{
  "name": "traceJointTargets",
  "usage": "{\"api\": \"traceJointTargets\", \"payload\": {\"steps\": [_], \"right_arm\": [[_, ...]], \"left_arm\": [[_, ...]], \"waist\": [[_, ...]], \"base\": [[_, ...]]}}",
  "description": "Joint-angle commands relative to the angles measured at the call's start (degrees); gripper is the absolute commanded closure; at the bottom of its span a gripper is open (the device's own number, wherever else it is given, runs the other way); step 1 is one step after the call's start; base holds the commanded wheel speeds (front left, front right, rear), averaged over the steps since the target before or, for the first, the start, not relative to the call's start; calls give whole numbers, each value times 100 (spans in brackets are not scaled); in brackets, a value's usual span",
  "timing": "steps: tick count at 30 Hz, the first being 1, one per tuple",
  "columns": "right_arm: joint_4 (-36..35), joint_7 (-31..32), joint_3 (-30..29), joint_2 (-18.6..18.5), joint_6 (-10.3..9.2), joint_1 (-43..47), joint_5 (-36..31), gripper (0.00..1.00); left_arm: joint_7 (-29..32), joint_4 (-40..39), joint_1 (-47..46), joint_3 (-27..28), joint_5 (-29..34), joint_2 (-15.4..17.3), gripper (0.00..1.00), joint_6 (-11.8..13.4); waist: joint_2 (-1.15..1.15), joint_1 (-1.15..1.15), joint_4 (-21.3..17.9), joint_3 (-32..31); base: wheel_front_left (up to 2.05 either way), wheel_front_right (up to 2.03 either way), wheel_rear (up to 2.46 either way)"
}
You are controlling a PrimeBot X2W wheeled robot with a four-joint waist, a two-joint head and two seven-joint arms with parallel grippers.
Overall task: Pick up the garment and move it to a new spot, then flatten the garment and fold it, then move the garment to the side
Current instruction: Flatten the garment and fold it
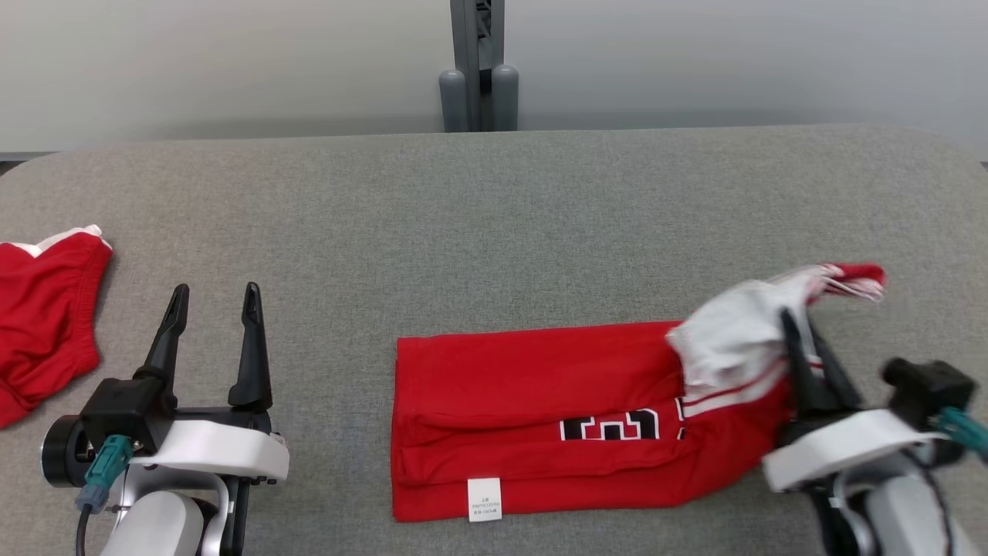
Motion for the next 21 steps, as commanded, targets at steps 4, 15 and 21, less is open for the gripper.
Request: {"api": "traceJointTargets", "payload": {"steps": [4, 15, 21], "right_arm": [[-1020, 371, 780, 253, 3, 62, -113, 100], [-1365, 851, 2588, 670, 3, -138, 309, 100], [-342, 509, 3039, 685, 3, -653, 609, 100]], "left_arm": [[-26, 45, -31, -7, 32, -18, 0, -49], [-22, 100, -170, -140, 18, -64, 0, -131], [-5, 160, -273, -261, 57, -111, 0, -187]], "waist": [[0, 0, 40, -39], [0, 0, 435, 51], [0, 0, 656, 150]], "base": [[0, 0, 0], [0, 0, 0], [0, 0, 0]]}}
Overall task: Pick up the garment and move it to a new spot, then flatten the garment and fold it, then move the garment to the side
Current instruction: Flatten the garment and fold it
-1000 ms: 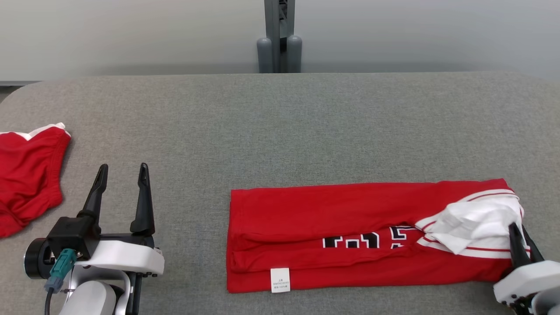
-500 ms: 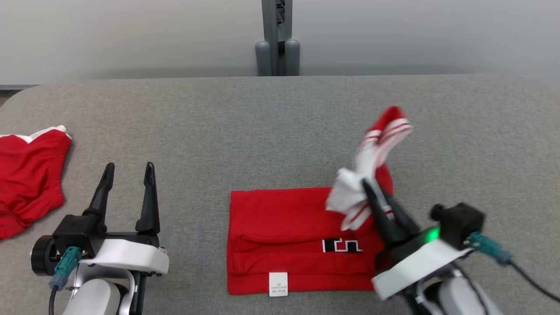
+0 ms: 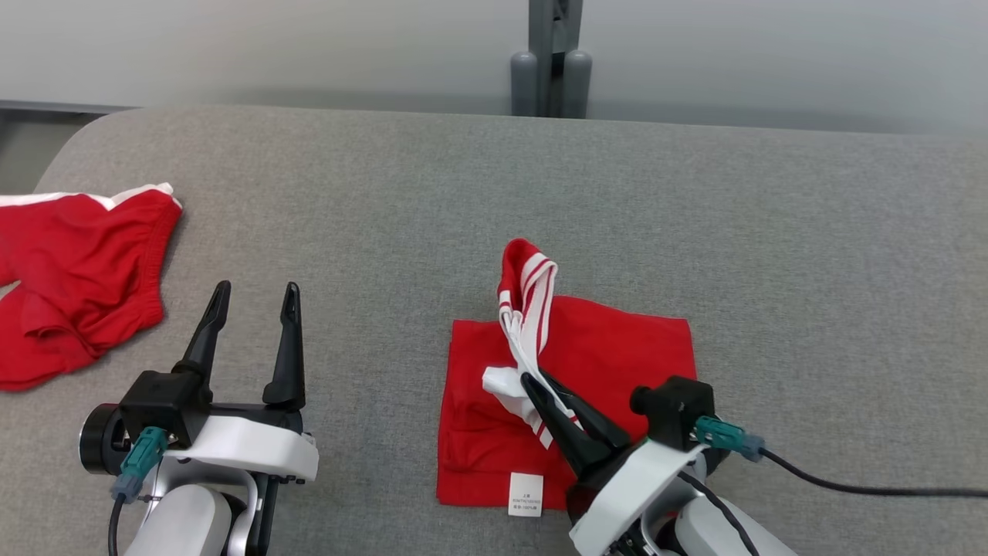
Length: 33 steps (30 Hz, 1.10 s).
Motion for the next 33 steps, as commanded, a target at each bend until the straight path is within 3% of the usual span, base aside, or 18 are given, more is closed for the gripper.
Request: {"api": "traceJointTargets", "payload": {"steps": [1, 2, 4, 5, 6, 11, 14, 17, 24, 33], "right_arm": [[170, -100, 103, -20, 2, -141, 159, 100], [320, -103, 226, -20, 2, -217, 194, 93], [466, -226, 428, -16, 2, -342, 436, 53], [546, -261, 552, -18, 2, -398, 457, 5], [558, -310, 663, -19, 2, -428, 590, 0], [313, -477, 1258, -23, 2, -600, 1153, 0], [23, -572, 1178, -26, 2, -654, 1330, 0], [-305, -608, 586, -36, 2, -662, 1107, 0], [-1074, -601, -1391, -93, 2, -105, -85, 0], [-1149, -431, -3316, -464, 2, 812, -1397, 0]], "left_arm": [[-6, 12, -133, -1, 47, 26, 0, -41], [-7, 21, -141, -12, 49, 19, 0, -40], [-7, 30, -143, -36, 54, 12, 0, -38], [3, 42, -134, -46, 62, 21, 0, -33], [10, 53, -130, -54, 73, 37, 0, -18], [17, 39, -159, -57, 91, 64, 0, 53], [17, 21, -179, -51, 84, 73, 0, 75], [12, -15, -159, -24, 82, 96, 0, 104], [-3, -156, -65, 36, 83, 104, 0, 169], [-14, -358, 169, 61, 155, 143, 0, 277]], "waist": [[0, 0, 66, 57], [0, 0, 78, 64], [0, 0, 100, 84], [0, 0, 102, 93], [0, 0, 102, 100], [0, 0, 44, 143], [0, 0, -19, 156], [0, 0, -102, 138], [0, 0, -270, 42], [0, 0, -395, -189]], "base": [[0, 0, 0], [0, 0, 0], [0, 0, 0], [0, 0, 0], [0, 0, 0], [0, 0, 0], [0, 0, 0], [0, 0, 0], [0, 0, 0], [0, 0, 0]]}}
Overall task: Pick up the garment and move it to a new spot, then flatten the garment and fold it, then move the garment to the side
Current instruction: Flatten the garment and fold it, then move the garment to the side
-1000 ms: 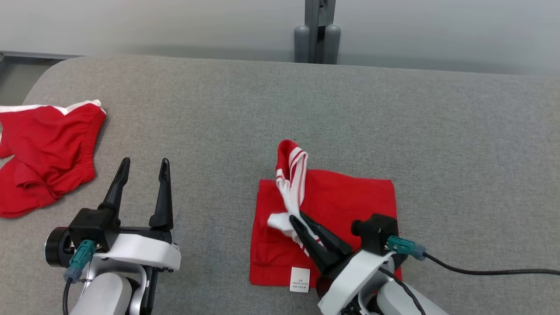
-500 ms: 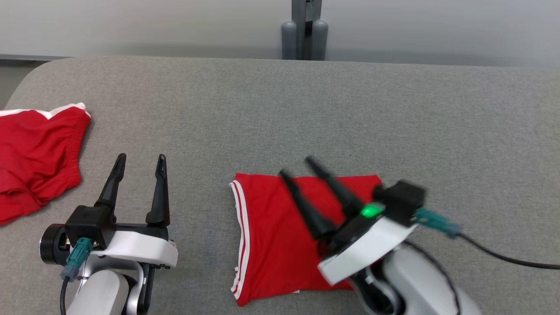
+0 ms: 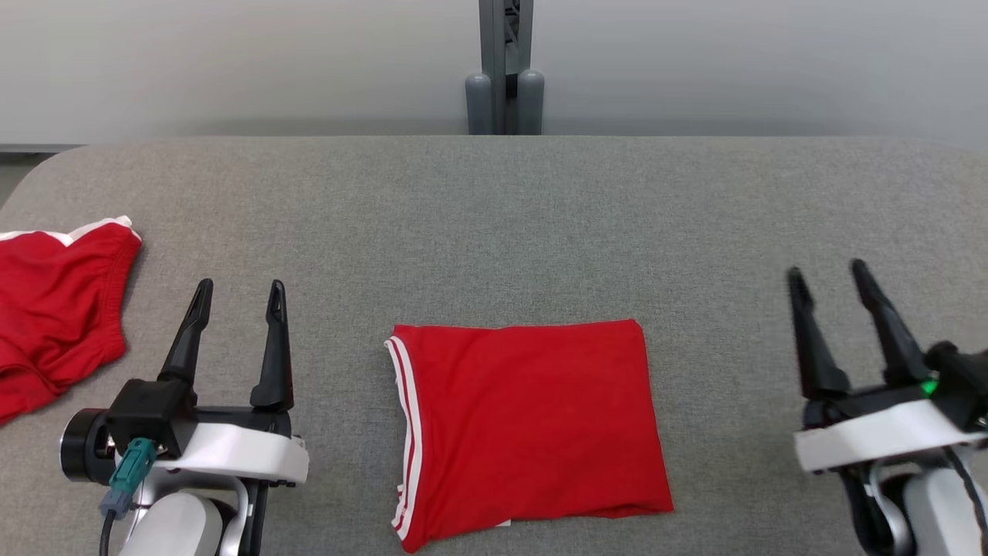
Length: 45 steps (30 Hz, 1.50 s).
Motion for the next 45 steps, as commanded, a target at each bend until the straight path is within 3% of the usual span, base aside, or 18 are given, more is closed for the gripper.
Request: {"api": "traceJointTargets", "payload": {"steps": [1, 14, 30, 37, 45], "right_arm": [[-54, 74, -276, -39, 2, 178, -188, 0], [-466, 547, -997, 177, 2, 1178, -471, 0], [-560, 827, -834, 251, 2, 1191, -531, 0], [176, 1312, -11, 238, 2, 1054, -316, 0], [1467, 1366, 555, 280, 2, 803, -27, 0]], "left_arm": [[-24, -38, 86, 40, 38, 44, 0, 57], [203, -448, 618, 0, 68, 251, 0, 236], [340, -686, 627, -8, 57, 348, 0, 353], [314, -692, 552, -117, 35, 243, 0, 306], [184, -490, 368, -197, -28, 122, 0, 158]], "waist": [[0, 0, -35, -57], [0, 0, -48, -371], [0, 0, 142, -362], [0, 0, 532, -243], [0, 0, 946, -114]], "base": [[0, 0, 0], [0, 0, 0], [0, 0, 0], [0, 0, 0], [0, 0, 0]]}}
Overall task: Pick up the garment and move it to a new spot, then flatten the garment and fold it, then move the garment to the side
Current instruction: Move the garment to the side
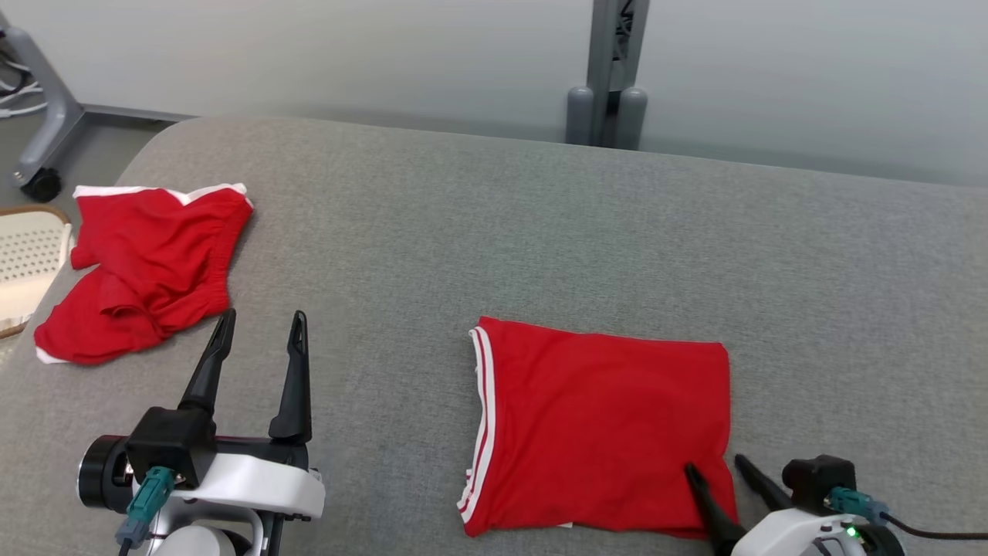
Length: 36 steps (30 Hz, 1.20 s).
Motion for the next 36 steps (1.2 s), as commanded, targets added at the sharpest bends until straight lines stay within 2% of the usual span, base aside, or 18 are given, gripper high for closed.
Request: {"api": "traceJointTargets", "payload": {"steps": [1, 3, 4, 5, 6, 11, 15, 19, 20, 26, 27, 31, 36], "right_arm": [[167, 18, 50, -19, 2, -80, 80, 0], [416, 68, 176, -12, 2, -197, 184, 0], [520, 43, 200, -7, 2, -240, 225, 52], [605, 14, 252, -1, 2, -272, 286, 71], [665, 16, 324, 2, 2, -310, 344, 100], [731, -273, 383, -139, 1, -519, 483, 100], [594, -442, 357, -256, 1, -584, 435, 100], [380, -523, 327, -417, 1, -539, 281, 100], [380, -523, 327, -417, 1, -539, 281, 100], [258, -646, 204, -719, 1, -826, -7, 100], [338, -719, 141, -845, 1, -1051, -37, 100], [695, -965, 22, -1076, 1, -1704, -95, 100], [1454, -1222, -169, -1498, 1, -2471, -167, 100]], "left_arm": [[-41, 55, -99, 11, -6, 24, 0, -32], [-68, 95, -143, 27, -6, 11, 0, -44], [-79, 112, -149, 34, 1, 13, 0, -53], [-94, 127, -158, 34, 12, 13, 0, -59], [-104, 141, -183, 42, 25, 20, 0, -70], [-166, 193, -268, 120, 36, 23, 0, -95], [-197, 188, -344, 178, 34, 20, 0, -126], [-214, 184, -376, 186, 39, -19, 0, -144], [-214, 184, -376, 186, 39, -19, 0, -144], [-215, 81, -573, 160, 126, 31, 0, -197], [-190, 42, -688, 160, 162, 80, 0, -222], [-100, -68, -929, 111, 232, 127, 0, -251], [31, -166, -1317, -58, 362, 146, 0, -361]], "waist": [[0, 0, 104, 45], [0, 0, 140, 62], [0, 0, 151, 68], [0, 0, 160, 74], [0, 0, 162, 79], [0, 0, 62, 84], [0, 0, -214, 114], [0, 0, -629, 171], [0, 0, -629, 171], [0, 0, -1424, 443], [0, 0, -1686, 583], [0, 0, -2135, 881], [0, 0, -2336, 1208]], "base": [[0, 0, 0], [0, 0, 0], [0, 0, 0], [0, 0, 0], [0, 0, 0], [0, 0, 0], [0, 0, 0], [0, 0, 0], [0, 0, 0], [0, 0, 0], [0, 0, 0], [0, 0, 0], [0, 0, 0]]}}
